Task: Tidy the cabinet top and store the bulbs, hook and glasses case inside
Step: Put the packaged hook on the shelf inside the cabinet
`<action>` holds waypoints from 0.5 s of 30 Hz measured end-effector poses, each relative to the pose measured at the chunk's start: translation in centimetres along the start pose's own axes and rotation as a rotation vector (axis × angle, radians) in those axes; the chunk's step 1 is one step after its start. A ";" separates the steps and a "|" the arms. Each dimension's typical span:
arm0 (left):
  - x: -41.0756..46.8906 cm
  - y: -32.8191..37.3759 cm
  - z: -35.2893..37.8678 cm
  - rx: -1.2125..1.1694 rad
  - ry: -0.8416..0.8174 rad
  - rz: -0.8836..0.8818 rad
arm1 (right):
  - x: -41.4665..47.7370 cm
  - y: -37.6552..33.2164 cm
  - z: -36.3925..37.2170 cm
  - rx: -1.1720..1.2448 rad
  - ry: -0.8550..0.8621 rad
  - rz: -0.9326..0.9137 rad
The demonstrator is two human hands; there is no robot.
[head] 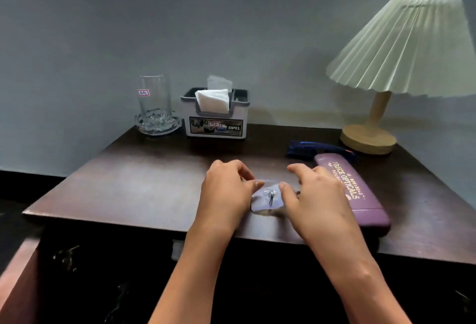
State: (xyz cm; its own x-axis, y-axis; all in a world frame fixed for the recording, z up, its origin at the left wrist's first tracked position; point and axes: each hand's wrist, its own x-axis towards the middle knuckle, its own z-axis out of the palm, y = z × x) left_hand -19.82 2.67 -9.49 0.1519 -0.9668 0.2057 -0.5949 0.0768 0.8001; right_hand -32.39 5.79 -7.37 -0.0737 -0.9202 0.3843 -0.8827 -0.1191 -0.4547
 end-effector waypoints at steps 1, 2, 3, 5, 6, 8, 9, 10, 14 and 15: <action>0.0 0.0 0.1 0.021 0.012 0.007 | 0.3 0.1 0.2 0.021 -0.022 0.011; 0.0 -0.1 0.1 0.030 0.020 0.013 | 0.4 0.3 0.5 0.042 -0.039 0.019; -0.1 -0.2 0.1 0.015 0.027 0.015 | 0.3 0.3 0.6 0.061 -0.051 0.028; -0.7 -0.1 0.0 -0.092 0.031 0.014 | -0.2 0.6 0.5 0.118 -0.054 0.039; -1.1 -0.1 -0.2 -0.152 0.032 0.016 | -0.7 0.8 0.3 0.157 -0.047 0.039; -2.3 -0.1 -0.6 -0.235 0.042 0.039 | -2.1 1.0 -0.4 0.247 -0.057 0.045; -3.1 -0.1 -1.0 -0.283 0.036 0.048 | -2.9 1.1 -0.8 0.309 -0.071 0.046; -3.9 0.0 -1.4 -0.341 0.024 0.056 | -3.6 1.2 -1.2 0.385 -0.090 0.043; -7.5 -0.2 -2.8 -0.534 -0.048 0.052 | -6.6 1.8 -2.6 0.722 -0.274 0.102; -8.2 -0.3 -3.1 -0.564 -0.064 0.041 | -7.1 2.0 -2.9 0.797 -0.350 0.115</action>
State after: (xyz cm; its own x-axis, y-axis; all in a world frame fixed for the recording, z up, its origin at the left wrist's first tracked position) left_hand -18.50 11.35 -9.67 0.0788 -0.9718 0.2222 -0.0833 0.2157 0.9729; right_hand -35.00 13.19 -8.69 0.1198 -0.9885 0.0927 -0.2816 -0.1234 -0.9516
